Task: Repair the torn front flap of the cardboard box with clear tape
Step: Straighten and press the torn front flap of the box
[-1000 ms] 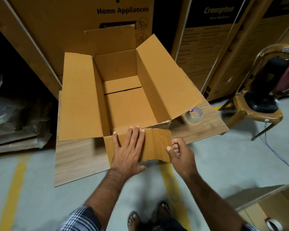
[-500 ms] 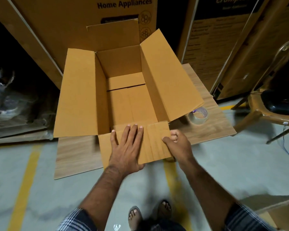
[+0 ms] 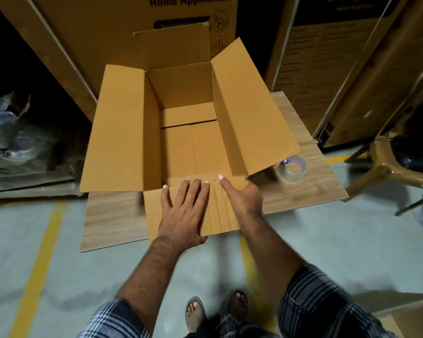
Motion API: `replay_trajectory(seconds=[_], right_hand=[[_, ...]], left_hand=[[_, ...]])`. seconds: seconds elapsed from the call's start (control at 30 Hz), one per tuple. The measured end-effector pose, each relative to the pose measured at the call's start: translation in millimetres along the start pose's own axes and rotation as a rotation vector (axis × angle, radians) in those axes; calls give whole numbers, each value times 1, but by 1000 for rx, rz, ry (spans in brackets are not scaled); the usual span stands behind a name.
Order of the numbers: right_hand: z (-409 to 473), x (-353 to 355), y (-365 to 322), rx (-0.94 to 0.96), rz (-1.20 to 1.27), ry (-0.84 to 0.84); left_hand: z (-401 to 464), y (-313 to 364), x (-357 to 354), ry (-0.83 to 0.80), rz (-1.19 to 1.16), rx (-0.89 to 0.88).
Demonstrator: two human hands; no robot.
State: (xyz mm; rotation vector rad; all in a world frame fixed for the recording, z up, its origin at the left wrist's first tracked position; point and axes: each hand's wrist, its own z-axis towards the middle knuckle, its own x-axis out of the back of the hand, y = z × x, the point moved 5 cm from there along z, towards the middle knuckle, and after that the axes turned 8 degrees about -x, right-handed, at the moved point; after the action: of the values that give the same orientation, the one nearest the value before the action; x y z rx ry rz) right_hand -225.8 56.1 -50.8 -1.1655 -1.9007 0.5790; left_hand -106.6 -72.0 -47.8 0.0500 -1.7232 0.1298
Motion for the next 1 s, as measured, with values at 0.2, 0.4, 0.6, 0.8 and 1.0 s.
replay_trajectory(seconds=[0.2,0.4,0.6,0.8,1.0], right_hand=[[16,5,0,-39,63,-43],[25,14,3,-61,78,-17],[30,25,1,-42,48,-3],[11,15,-2,4,-88,-11],[-7,0,-3,-10,-265,57]], left_hand=[[-2,-1,7,12,-4,-13],[-2,0,15,2,-25,-18],[-2,2,19,5,-23,-27],[-1,2,21,-13,-48,-22],[-2,4,22,-23,-30,-17]])
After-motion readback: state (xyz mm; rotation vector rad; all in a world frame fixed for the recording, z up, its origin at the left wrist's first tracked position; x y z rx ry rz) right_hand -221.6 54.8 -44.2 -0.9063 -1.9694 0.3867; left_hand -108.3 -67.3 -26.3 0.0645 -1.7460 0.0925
